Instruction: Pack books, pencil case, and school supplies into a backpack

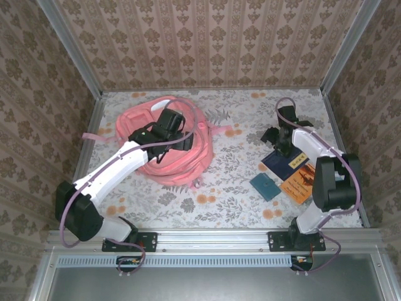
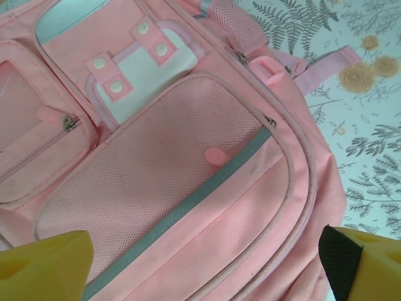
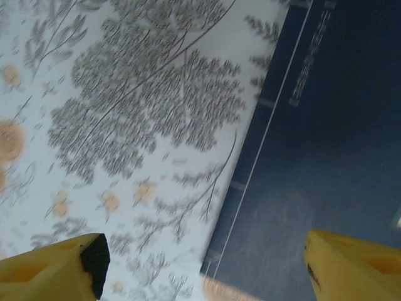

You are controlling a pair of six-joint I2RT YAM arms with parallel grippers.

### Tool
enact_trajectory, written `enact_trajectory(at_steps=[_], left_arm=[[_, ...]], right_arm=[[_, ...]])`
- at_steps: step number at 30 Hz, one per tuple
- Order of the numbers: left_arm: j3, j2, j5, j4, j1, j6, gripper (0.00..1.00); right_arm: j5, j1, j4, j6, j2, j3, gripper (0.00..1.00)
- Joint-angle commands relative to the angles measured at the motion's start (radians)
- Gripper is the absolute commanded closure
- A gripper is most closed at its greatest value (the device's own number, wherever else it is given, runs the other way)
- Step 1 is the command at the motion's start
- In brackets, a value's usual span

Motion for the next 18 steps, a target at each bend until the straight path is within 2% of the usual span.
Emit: enact_trajectory(at_steps=[1,10,18], left_arm=[[-0.03,-0.041,0.067,0.05,0.017,-0.064,0.0],[-0.018,-0.027,0.156,0.055,0.031,-0.085,0.0],[0.011,0.053,0.26,0.082,0.028,-0.151,0.0]], right_arm=[[0.069,-0.03,-0.089,-0.08,0.093,0.062,0.17],[-0.028,-0.019,-0.091,-0.138,0.211,0.101,0.19],[-0.16,0.126,-0.072,-0.156,0.235,0.113,0.21]])
